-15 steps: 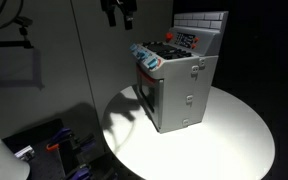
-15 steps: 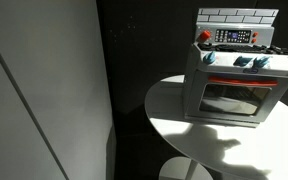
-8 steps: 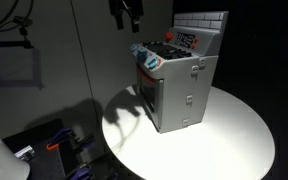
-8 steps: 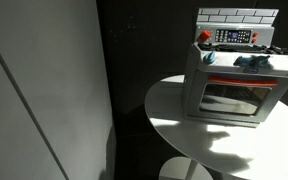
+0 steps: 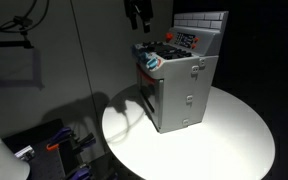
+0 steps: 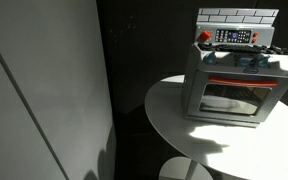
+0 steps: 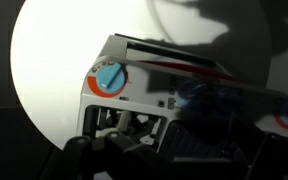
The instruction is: Press the orange button on the stove
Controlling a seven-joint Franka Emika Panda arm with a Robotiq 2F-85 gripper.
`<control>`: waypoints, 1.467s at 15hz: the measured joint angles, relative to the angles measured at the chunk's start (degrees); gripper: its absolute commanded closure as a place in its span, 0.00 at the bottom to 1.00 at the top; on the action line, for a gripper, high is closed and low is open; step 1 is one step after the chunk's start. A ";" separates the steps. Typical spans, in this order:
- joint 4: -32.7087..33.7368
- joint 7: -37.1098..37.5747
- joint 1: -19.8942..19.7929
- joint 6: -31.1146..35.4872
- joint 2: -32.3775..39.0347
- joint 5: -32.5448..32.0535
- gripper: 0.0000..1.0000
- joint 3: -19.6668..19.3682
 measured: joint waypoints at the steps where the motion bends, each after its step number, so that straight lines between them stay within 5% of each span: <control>1: 0.83 1.31 -0.09 0.81 1.05 -0.28 0.00 0.18; 22: 19.31 18.51 -0.42 4.35 19.09 -11.11 0.00 0.07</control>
